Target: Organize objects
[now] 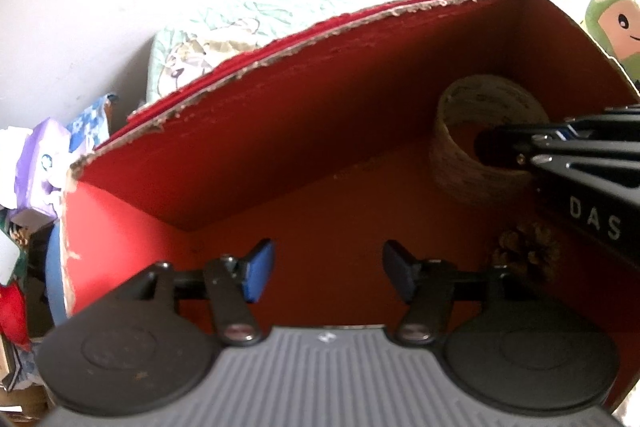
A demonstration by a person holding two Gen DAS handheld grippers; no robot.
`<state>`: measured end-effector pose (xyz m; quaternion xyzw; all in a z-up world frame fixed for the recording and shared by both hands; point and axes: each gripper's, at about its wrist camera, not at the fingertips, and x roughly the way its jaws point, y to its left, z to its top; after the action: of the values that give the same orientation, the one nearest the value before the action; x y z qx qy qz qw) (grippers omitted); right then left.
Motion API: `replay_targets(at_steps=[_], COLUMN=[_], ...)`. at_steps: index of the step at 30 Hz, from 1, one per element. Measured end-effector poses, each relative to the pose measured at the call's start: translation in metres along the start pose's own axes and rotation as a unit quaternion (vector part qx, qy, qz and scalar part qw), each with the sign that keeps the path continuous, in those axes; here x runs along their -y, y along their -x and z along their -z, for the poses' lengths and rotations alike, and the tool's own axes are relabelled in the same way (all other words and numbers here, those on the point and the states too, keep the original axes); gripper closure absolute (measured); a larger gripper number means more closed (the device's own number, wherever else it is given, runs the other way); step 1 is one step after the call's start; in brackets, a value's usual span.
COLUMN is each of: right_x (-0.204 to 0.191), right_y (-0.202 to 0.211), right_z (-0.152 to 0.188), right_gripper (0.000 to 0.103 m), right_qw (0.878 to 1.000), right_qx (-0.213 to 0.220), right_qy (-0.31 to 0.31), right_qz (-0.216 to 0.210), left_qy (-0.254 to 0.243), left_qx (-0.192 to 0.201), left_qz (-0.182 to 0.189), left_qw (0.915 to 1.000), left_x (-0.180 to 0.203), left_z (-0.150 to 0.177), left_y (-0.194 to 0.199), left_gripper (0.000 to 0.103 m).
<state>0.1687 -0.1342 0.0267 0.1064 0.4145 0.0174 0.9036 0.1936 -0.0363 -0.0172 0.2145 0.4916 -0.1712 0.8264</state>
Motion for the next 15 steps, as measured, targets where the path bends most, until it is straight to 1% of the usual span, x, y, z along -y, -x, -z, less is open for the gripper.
replay_targets(at_steps=[8, 9, 15], right_x=[0.0, 0.0, -0.001], right_y=[0.003, 0.003, 0.005], right_z=[0.002, 0.002, 0.004], right_gripper=[0.103, 0.103, 0.103], right_qw=[1.0, 1.0, 1.0], right_qx=[0.006, 0.006, 0.007], right_qy=[-0.002, -0.002, 0.002], right_qz=[0.007, 0.007, 0.006], left_qy=[-0.007, -0.007, -0.007], left_qx=[-0.001, -0.002, -0.003], left_qz=[0.003, 0.004, 0.006], left_qw=[1.0, 1.0, 1.0], left_x=[0.005, -0.01, -0.008], left_z=[0.004, 0.001, 0.005], left_y=[0.005, -0.002, 0.002], left_gripper=[0.036, 0.036, 0.035])
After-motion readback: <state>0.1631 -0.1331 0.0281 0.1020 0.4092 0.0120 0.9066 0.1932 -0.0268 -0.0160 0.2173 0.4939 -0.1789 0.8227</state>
